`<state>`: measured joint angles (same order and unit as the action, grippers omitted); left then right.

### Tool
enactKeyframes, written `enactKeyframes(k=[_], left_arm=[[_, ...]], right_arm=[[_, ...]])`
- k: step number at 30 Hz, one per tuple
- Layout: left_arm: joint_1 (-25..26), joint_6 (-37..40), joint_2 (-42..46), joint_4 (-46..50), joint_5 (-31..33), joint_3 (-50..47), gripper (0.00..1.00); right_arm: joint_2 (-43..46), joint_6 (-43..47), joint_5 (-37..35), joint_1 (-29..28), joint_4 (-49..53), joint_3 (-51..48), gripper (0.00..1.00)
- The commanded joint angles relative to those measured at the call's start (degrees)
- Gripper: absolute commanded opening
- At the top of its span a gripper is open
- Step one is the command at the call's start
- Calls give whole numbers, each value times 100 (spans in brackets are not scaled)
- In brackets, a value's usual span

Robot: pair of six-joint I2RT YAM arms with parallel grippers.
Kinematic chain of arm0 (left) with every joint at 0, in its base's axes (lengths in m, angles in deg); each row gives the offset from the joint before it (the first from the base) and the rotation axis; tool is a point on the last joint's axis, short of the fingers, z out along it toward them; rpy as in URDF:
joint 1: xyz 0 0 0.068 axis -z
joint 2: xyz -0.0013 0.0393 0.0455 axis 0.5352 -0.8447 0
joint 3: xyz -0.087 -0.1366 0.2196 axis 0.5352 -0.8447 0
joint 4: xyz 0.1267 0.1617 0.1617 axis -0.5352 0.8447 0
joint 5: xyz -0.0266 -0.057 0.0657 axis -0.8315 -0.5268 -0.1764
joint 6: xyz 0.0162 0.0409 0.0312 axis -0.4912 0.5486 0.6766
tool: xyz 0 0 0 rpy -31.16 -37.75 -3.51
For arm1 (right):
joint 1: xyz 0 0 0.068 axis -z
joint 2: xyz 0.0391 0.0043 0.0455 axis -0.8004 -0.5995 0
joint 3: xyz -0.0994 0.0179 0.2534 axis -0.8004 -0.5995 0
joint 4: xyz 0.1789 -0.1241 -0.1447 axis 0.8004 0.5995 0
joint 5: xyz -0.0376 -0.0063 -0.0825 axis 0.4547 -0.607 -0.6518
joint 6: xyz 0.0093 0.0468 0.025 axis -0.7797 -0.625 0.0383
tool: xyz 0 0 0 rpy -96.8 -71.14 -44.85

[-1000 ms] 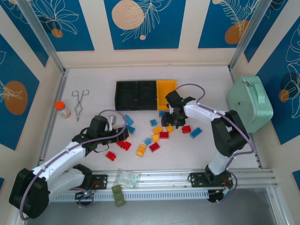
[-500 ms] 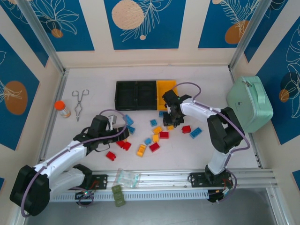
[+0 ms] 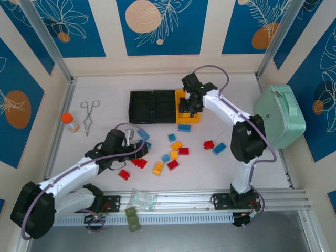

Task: Sort the legos into containers by color
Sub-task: Place the lego in the container.

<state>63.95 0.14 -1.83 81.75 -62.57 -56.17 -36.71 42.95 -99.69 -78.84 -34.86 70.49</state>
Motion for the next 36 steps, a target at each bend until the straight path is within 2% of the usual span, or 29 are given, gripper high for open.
enactKeyframes(k=[1, 10, 18, 24, 36], left_arm=[[88, -89, -1, -98, 130, 183, 72], [133, -92, -92, -115, 184, 143, 72], [130, -102, -96, -77, 252, 169, 72], [131, -110, -77, 16, 297, 232, 72], [135, -87, -81, 310, 408, 418, 71]], right_arm=[[-495, -128, -160, 106, 399, 491, 27], [-1295, -276, -284, 227, 551, 1192, 29], [-1258, -305, -319, 185, 536, 1239, 48], [-606, -304, -350, 135, 397, 929, 51], [1310, -418, -129, -124, -280, -1176, 50]])
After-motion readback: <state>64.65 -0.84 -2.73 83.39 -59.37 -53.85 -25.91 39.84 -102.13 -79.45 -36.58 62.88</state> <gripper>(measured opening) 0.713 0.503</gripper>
